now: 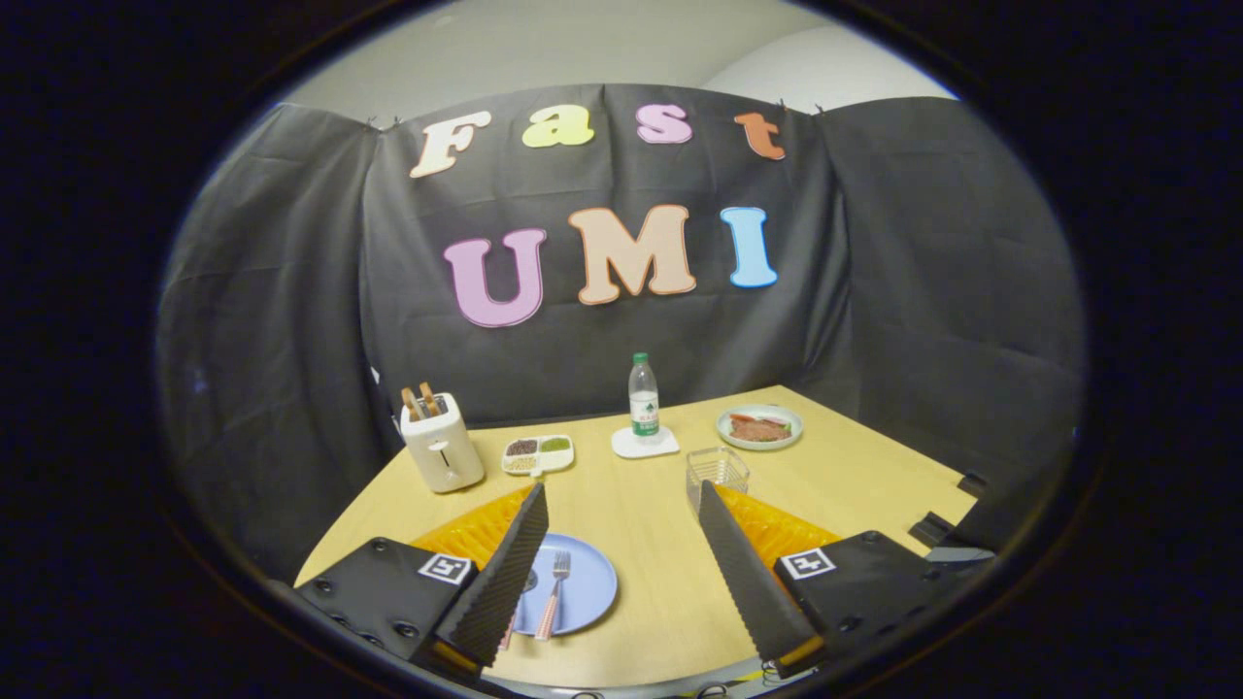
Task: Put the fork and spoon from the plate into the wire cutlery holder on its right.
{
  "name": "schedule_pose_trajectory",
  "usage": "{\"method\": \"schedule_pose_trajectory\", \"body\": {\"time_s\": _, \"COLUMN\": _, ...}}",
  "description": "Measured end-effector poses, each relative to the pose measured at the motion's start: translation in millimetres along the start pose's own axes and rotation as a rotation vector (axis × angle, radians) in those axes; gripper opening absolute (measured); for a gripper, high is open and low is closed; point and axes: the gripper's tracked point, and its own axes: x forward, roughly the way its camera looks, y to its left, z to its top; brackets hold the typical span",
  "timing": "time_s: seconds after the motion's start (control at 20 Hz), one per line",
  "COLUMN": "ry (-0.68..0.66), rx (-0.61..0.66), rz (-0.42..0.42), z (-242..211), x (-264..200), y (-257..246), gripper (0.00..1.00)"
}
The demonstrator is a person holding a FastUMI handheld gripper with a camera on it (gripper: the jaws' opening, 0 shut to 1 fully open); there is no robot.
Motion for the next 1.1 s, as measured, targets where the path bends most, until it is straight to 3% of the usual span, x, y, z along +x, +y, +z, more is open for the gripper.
{"method": "schedule_pose_trajectory", "body": {"time_s": 0.65, "ry": 0.076, "rx": 0.008, "rz": 0.035, "z": -24.8, "x": 6.5, "y": 24.9, "gripper": 0.99}}
{"method": "schedule_pose_trajectory", "body": {"time_s": 1.1, "ry": 0.313, "rx": -0.035, "rz": 0.187, "z": -66.9, "x": 26.4, "y": 57.9, "gripper": 0.99}}
